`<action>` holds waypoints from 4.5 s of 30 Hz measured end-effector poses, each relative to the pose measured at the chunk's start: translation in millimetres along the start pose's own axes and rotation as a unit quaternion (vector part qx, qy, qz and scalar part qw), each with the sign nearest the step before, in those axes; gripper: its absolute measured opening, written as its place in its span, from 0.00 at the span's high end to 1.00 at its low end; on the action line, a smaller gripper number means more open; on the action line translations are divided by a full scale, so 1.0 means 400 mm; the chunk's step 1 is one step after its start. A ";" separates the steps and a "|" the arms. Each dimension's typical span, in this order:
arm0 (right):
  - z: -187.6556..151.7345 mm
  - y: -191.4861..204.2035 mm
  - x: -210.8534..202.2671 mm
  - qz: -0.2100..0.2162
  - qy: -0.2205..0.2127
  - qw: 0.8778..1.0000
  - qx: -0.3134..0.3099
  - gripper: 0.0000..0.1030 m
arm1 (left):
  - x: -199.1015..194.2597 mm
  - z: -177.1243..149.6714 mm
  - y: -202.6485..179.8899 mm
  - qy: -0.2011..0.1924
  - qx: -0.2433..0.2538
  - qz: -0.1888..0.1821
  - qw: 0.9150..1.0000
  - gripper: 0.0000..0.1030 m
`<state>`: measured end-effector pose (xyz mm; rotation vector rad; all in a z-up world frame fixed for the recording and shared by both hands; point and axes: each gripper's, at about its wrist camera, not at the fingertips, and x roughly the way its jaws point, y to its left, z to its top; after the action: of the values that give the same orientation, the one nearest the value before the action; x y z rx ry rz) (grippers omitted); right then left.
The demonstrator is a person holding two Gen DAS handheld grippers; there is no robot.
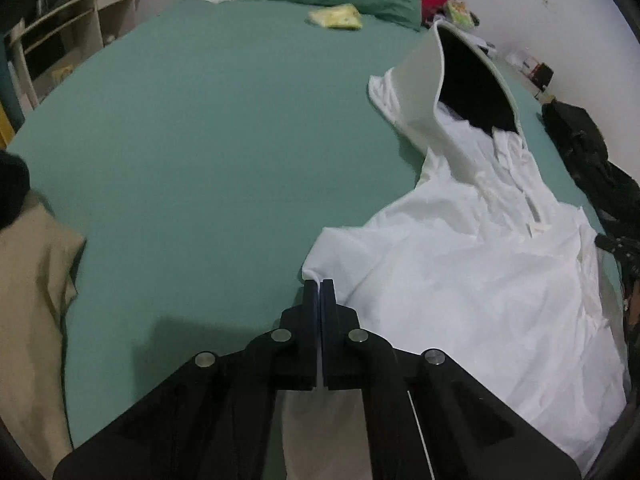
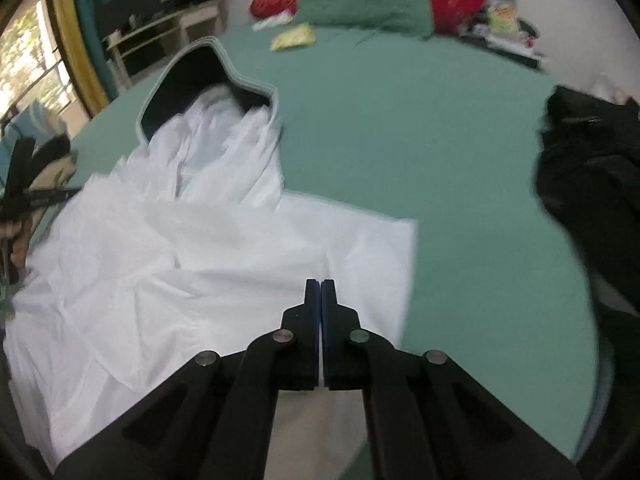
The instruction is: Fold large clothes
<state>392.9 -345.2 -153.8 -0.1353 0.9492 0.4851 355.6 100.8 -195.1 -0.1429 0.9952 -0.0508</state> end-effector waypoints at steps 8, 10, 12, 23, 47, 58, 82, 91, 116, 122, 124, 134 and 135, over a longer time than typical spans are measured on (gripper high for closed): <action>-0.025 -0.077 -0.087 -0.004 -0.018 0.998 0.067 0.99 | -0.078 0.040 0.009 -0.070 0.000 0.053 0.996 0.99; -0.042 -0.081 -0.082 -0.003 -0.013 0.997 0.075 0.99 | -0.076 0.046 0.013 -0.066 -0.014 0.051 0.996 0.99; -0.065 -0.089 -0.074 -0.011 -0.002 0.997 0.081 0.99 | -0.071 0.043 0.015 -0.057 -0.024 0.063 0.996 0.99; -0.093 -0.083 -0.038 0.026 0.026 0.994 0.105 0.87 | -0.072 -0.073 -0.081 0.020 -0.005 0.027 0.999 0.52; -0.030 -0.019 -0.080 -0.082 -0.050 0.994 0.046 0.35 | -0.149 0.082 -0.139 -0.094 -0.023 0.034 0.995 0.40; 0.257 0.097 0.127 0.014 -0.078 0.997 0.012 0.35 | 0.115 0.230 -0.248 -0.048 0.034 -0.011 0.998 0.40; 0.067 -0.028 0.082 0.055 -0.006 0.997 0.053 0.56 | -0.023 0.166 -0.162 -0.031 0.071 -0.063 0.995 0.58; 0.143 -0.061 0.045 0.049 -0.042 0.997 0.039 0.30 | 0.010 0.304 -0.172 -0.070 0.055 -0.013 0.996 0.52; 0.191 0.205 0.140 -0.120 -0.088 0.958 -0.244 0.90 | 0.163 0.202 -0.300 0.003 0.232 -0.073 0.970 0.67; 0.063 0.284 0.188 -0.221 -0.134 0.899 -0.354 0.90 | 0.173 0.175 -0.298 0.002 0.227 -0.074 0.971 0.70; 0.011 0.307 0.172 -0.240 -0.169 0.880 -0.375 0.90 | 0.160 0.165 -0.301 -0.010 0.229 -0.069 0.971 0.75; -0.107 0.342 0.029 -0.217 -0.203 0.866 -0.401 0.88 | 0.057 0.046 -0.292 -0.026 0.232 -0.041 0.972 0.78; -0.103 0.334 0.025 -0.204 -0.191 0.875 -0.394 0.88 | 0.046 0.029 -0.290 -0.021 0.230 -0.042 0.972 0.81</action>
<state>306.3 -236.7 -172.8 -0.9307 0.2680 0.4566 377.8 -14.6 -187.6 0.2390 0.9110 -0.3524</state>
